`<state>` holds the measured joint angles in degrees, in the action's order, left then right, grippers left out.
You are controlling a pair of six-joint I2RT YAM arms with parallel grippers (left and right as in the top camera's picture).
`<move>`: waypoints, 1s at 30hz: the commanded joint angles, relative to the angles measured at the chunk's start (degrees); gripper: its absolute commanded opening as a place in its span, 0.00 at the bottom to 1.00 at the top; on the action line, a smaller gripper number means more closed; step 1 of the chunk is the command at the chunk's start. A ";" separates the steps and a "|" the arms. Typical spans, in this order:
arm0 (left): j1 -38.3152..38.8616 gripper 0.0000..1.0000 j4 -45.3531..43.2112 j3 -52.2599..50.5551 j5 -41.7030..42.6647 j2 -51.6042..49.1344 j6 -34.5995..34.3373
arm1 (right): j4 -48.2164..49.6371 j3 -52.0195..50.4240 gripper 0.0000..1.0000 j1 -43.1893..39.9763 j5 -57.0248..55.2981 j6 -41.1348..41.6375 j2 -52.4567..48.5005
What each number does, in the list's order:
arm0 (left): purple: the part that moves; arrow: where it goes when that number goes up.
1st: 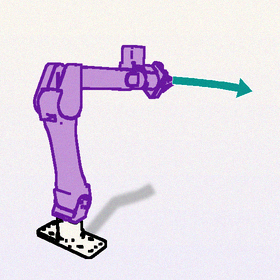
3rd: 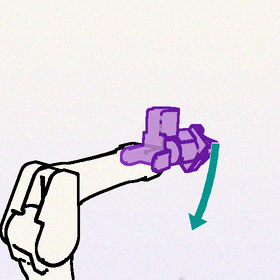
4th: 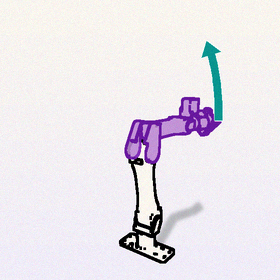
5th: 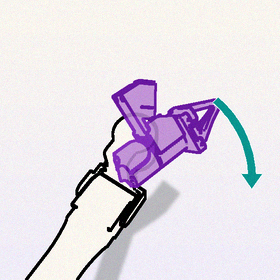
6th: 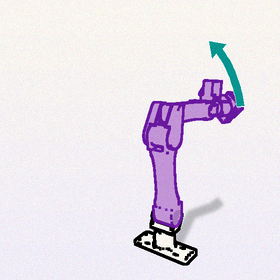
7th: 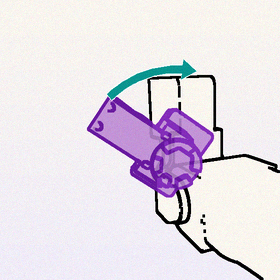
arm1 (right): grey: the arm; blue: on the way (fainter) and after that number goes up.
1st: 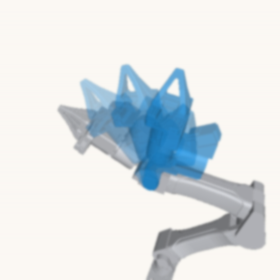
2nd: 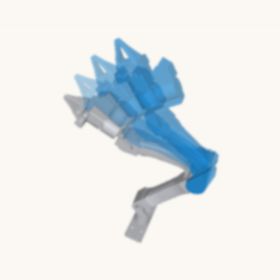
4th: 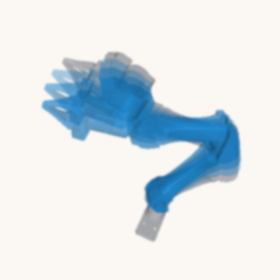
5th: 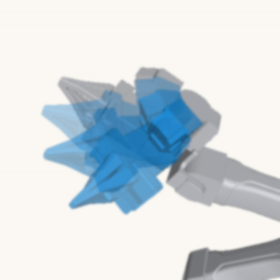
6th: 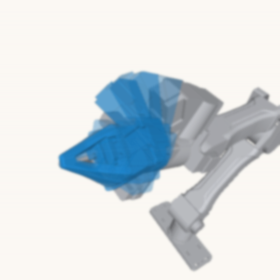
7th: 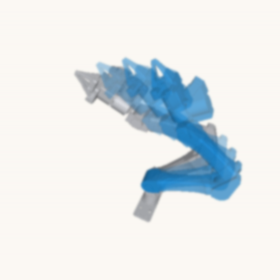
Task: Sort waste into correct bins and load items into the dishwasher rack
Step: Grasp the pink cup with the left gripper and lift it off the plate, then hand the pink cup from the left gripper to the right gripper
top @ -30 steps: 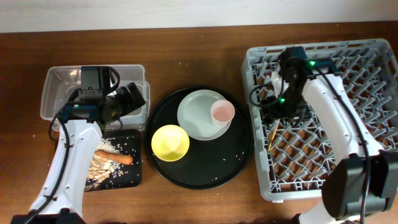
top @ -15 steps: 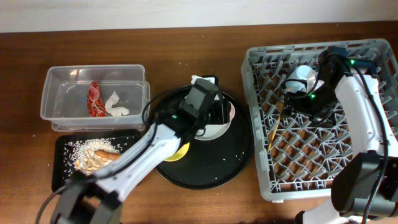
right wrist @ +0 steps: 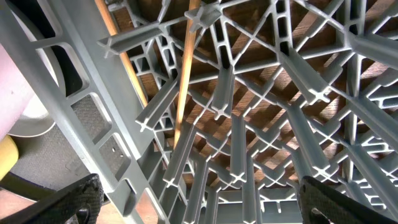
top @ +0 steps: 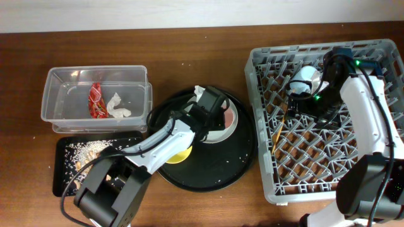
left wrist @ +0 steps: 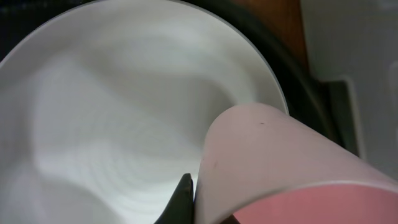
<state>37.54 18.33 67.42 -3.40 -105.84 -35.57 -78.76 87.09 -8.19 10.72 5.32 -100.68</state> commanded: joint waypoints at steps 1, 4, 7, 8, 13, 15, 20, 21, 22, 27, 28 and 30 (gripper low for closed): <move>-2.54 0.00 2.86 5.55 5.79 9.35 5.57 | -3.34 4.37 1.00 -0.15 5.35 -6.14 -0.20; -10.84 0.00 13.57 12.11 20.46 18.95 5.77 | -14.23 11.89 0.98 -0.15 34.25 -33.35 -0.07; -21.90 0.00 12.28 12.92 55.69 22.16 5.70 | -18.58 12.72 0.98 -0.13 47.71 -45.90 0.20; -24.39 0.00 12.15 12.90 63.76 22.08 6.19 | -18.58 12.72 0.98 -0.07 51.60 -47.43 0.20; -23.43 0.00 10.73 12.87 68.96 18.84 10.67 | -18.58 12.72 0.98 0.44 64.74 -53.07 0.24; -21.20 0.00 7.85 12.90 68.98 16.52 10.62 | -18.58 12.72 0.98 2.23 65.61 -54.49 0.24; -16.92 0.00 5.57 12.87 65.40 13.27 10.62 | -18.36 12.72 0.98 6.86 65.83 -55.06 0.24; -16.63 0.00 5.18 12.90 64.92 13.27 10.64 | -18.34 12.72 0.98 7.41 66.07 -55.08 0.24; -16.39 0.00 4.35 12.90 64.87 13.27 10.62 | -18.36 12.72 0.98 7.96 66.62 -55.06 0.24; -16.20 0.00 1.90 12.87 64.89 13.27 10.64 | -17.88 12.72 0.97 10.93 69.31 -56.13 0.24; -16.20 0.00 1.88 12.87 64.87 13.27 10.64 | -17.20 12.72 0.92 10.95 70.71 -56.11 0.24; -16.20 0.00 1.88 12.87 64.87 13.27 10.64 | -15.26 12.72 0.74 10.95 74.34 -56.11 0.24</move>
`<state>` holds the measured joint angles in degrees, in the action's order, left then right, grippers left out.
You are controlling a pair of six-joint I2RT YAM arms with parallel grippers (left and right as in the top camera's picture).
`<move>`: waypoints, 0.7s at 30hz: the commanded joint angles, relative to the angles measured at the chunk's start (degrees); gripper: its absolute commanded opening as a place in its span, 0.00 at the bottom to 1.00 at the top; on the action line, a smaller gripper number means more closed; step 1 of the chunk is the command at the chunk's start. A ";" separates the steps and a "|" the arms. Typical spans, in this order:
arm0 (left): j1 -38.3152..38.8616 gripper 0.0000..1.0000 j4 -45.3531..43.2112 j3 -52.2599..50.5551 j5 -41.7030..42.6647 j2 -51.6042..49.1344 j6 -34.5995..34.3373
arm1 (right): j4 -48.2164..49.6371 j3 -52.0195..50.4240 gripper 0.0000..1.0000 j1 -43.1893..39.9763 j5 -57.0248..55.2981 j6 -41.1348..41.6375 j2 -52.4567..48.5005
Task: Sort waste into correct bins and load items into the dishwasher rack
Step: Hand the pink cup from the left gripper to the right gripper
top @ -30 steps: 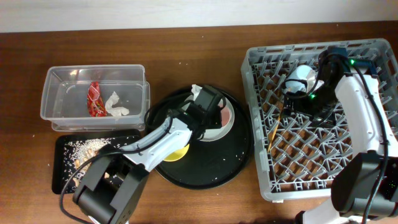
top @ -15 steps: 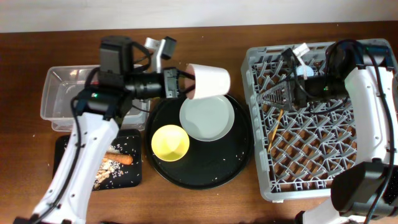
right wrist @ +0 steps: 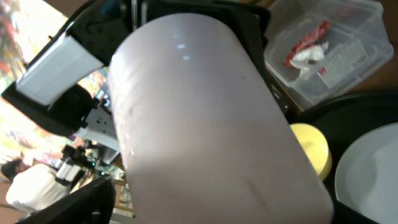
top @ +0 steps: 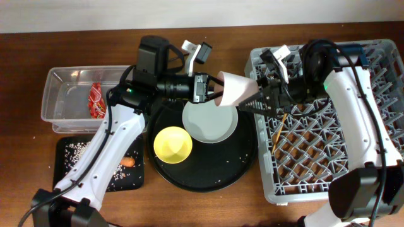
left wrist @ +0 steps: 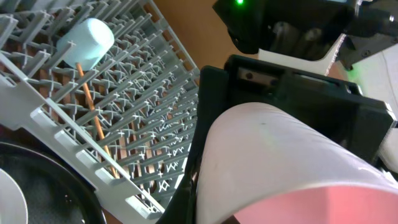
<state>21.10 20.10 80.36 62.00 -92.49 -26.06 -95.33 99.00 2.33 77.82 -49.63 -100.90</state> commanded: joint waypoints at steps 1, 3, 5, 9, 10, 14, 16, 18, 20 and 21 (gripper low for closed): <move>0.24 0.00 0.11 -0.07 -0.55 -0.09 1.14 | 1.29 0.81 0.73 0.44 7.48 -1.16 0.46; 0.24 0.00 0.11 -0.07 -0.55 -0.09 1.14 | 1.60 0.81 0.73 0.44 7.30 -1.16 0.46; 0.24 0.00 0.35 -0.07 -0.55 -0.09 1.16 | 2.86 0.81 0.74 0.39 8.70 -1.16 0.46; 0.24 0.00 1.60 -0.07 -1.46 -0.09 1.55 | 4.15 0.81 0.72 0.28 10.49 -1.16 0.46; 0.22 0.00 1.60 -0.07 -1.64 -0.09 1.55 | 4.15 0.81 0.61 0.28 10.47 -1.14 0.46; 0.22 0.11 1.60 -0.07 -3.52 -0.09 1.55 | 4.11 0.81 0.51 0.28 8.20 -1.14 0.46; 0.22 0.25 1.57 -0.07 -4.90 -0.09 1.55 | 4.13 0.81 0.51 0.26 7.85 -1.14 0.46; 0.22 0.39 1.62 -0.07 -6.38 -0.09 1.55 | 4.31 0.81 0.51 0.17 7.54 -1.14 0.46; 0.09 0.44 1.60 -0.07 -9.92 -0.09 1.55 | 4.68 0.81 0.51 0.17 6.80 -1.11 0.46; 0.04 0.45 1.60 -0.07 -12.39 -0.09 1.55 | 4.87 0.81 0.51 0.17 6.01 -1.11 0.46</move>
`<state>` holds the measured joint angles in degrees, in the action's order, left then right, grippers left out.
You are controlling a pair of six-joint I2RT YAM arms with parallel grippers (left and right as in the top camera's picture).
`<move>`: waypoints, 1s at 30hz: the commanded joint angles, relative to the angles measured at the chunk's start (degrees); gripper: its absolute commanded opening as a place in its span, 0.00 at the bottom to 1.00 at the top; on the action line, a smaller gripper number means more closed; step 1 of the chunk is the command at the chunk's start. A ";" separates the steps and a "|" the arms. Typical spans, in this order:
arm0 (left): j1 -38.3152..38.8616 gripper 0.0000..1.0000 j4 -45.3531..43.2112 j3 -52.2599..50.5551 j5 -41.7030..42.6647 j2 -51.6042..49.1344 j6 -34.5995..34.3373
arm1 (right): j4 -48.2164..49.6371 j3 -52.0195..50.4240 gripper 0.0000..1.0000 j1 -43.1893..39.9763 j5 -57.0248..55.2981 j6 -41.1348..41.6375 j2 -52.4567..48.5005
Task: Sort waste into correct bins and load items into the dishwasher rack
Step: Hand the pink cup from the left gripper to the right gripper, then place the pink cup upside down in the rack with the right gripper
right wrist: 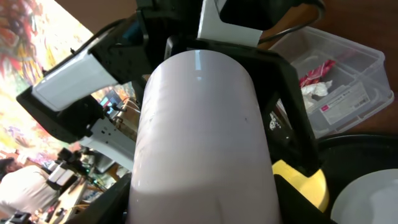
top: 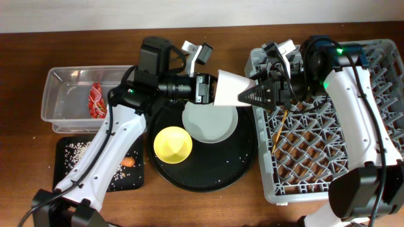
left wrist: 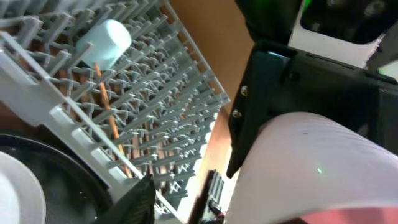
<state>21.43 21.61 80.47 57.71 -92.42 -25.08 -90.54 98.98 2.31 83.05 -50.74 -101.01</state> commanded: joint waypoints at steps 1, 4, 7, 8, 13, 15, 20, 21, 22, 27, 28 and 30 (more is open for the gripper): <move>-0.59 0.45 0.09 -0.17 -10.82 -0.15 0.55 | 0.22 0.83 0.51 0.20 -0.42 -0.02 0.57; -3.15 0.45 0.22 -0.17 -16.37 -0.15 0.55 | 0.42 0.83 0.48 -0.79 -4.13 0.20 0.57; -7.17 0.45 1.81 -0.17 -17.70 -0.15 0.55 | 0.50 0.85 0.47 -3.85 -6.95 1.81 0.57; -8.52 0.45 2.99 -0.17 -17.79 -0.15 0.55 | 0.68 0.85 0.47 -5.33 -8.66 2.73 0.57; -12.02 0.44 11.67 -0.17 -23.02 -0.15 0.59 | 13.20 0.85 0.37 -12.17 -35.17 31.06 0.57; -11.96 0.40 14.43 -0.17 -24.61 -0.15 1.75 | 16.92 0.85 0.35 -12.87 -50.40 43.58 0.57; -10.86 0.39 20.28 -0.22 -27.78 -0.26 5.66 | 17.62 0.83 0.36 -9.27 -71.69 54.47 0.55; -10.47 0.39 20.70 -0.28 -29.05 -0.26 5.66 | 17.99 0.83 0.36 -8.24 -72.67 54.49 0.44; -9.73 0.40 21.18 -0.42 -30.64 -0.26 5.66 | 18.67 0.79 0.36 -6.29 -73.29 54.49 0.22; -5.70 0.39 21.79 -0.76 -34.27 -0.26 5.70 | 20.59 0.66 0.36 -0.39 -81.61 57.27 -0.70; -5.18 0.39 22.03 -0.76 -35.19 -0.26 5.70 | 20.68 0.63 0.36 -0.04 -81.64 57.27 -1.07; -3.89 0.39 22.45 -0.76 -36.48 -0.26 5.70 | 20.79 0.50 0.36 0.04 -81.57 57.27 -2.71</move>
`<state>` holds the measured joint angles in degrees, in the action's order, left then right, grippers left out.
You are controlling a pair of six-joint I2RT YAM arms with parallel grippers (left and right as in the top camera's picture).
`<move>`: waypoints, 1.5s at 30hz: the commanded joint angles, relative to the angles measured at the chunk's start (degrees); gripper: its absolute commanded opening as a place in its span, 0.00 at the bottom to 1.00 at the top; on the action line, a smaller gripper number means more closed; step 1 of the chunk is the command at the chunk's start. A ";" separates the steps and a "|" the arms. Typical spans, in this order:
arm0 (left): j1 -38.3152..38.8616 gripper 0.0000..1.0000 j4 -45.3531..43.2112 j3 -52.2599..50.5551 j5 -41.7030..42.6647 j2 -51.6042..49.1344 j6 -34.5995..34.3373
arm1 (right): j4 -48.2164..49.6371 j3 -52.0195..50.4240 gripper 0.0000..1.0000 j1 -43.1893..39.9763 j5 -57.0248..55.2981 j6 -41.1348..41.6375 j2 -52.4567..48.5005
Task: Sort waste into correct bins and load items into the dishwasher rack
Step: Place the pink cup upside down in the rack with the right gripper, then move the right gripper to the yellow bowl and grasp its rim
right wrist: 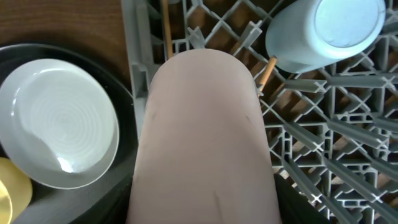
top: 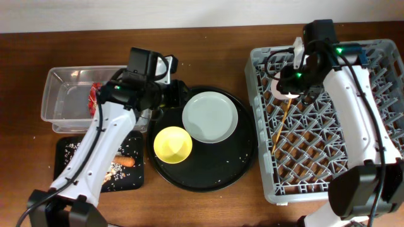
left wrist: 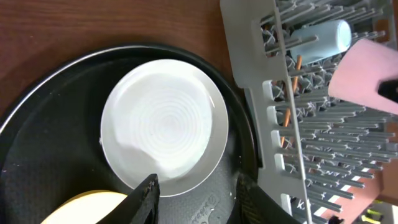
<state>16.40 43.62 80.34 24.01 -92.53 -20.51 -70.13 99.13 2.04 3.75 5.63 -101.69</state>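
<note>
A pale pink cup (right wrist: 205, 130) lies sideways in my right gripper (right wrist: 202, 205), which is shut on it above the left rear of the grey dishwasher rack (top: 265, 157). It shows from afar in the left wrist view as the pink cup (left wrist: 364, 65). A light blue cup (right wrist: 329, 31) and a wooden chopstick (top: 281, 120) lie in the rack. My left gripper (left wrist: 199, 202) is open and empty over the left part of the black round tray (top: 240, 170), which carries a white plate (top: 210, 118) and a yellow bowl (top: 173, 143).
A clear bin (top: 63, 82) at the left holds a red wrapper (top: 95, 101) and crumpled tissue. In front of it a black flat tray (top: 63, 183) holds rice grains and an orange scrap (top: 124, 161). Brown table surrounds them.
The pink cup was in mid-air between both grippers over the tray's right edge. Now only my right gripper holds it, over the rack, and my left gripper is back over the tray's left side.
At first my left gripper was shut on the pink cup over the white plate while the right gripper stood open in the rack. Then the left held the cup up toward the right gripper. The right then closed on it, and now carries it alone.
</note>
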 commanded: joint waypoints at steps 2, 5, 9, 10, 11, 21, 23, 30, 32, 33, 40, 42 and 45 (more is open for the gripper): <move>1.33 0.39 0.66 -0.63 -2.86 -0.15 1.14 | 0.59 0.28 0.36 0.31 -1.60 0.87 -4.24; 1.36 0.39 0.61 -0.63 -2.91 -0.15 1.14 | 1.70 0.28 0.36 0.70 0.31 0.85 -6.99; 1.33 0.39 1.14 -0.63 -5.42 -0.15 1.14 | 2.71 0.24 0.37 1.84 0.28 0.83 -8.41; 1.33 0.39 1.38 -0.63 -5.44 -0.15 1.14 | 3.13 0.04 0.36 2.10 0.31 0.85 -8.41; 1.33 0.39 1.46 -0.63 -5.44 -0.15 1.14 | 3.13 0.04 0.37 2.10 0.28 0.83 -8.41; 1.33 0.41 1.49 -0.63 -7.56 -0.15 1.14 | 2.69 -0.46 0.87 2.08 0.28 0.83 -8.41; 1.33 0.41 1.66 -0.63 -8.28 -0.13 2.91 | 2.64 -0.46 0.87 2.08 0.26 0.63 -8.41; 1.31 0.41 15.12 -0.63 -31.43 -0.09 1.75 | -1.86 3.04 0.83 3.72 5.95 0.13 -4.68; 1.33 0.41 15.63 -0.63 -31.54 -0.09 1.75 | -4.37 4.72 0.83 7.98 6.19 -0.24 -1.77; 1.31 0.41 15.58 -0.57 -31.56 0.07 1.77 | -5.42 4.70 0.82 10.36 6.27 -0.22 -0.96; -14.75 0.40 16.96 2.23 -30.32 13.75 1.73 | 0.37 -2.45 0.82 32.89 6.34 7.85 -1.44; -22.05 0.40 16.98 2.23 -30.29 16.87 0.61 | 5.77 -6.80 0.82 37.53 6.19 8.87 -1.99; -32.37 0.48 18.25 2.23 -29.77 18.03 0.61 | 16.26 -14.40 0.82 43.50 6.12 8.85 -3.34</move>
<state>-8.91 60.58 82.06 -6.11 -74.72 -19.27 -58.26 89.41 42.19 10.07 13.37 -103.79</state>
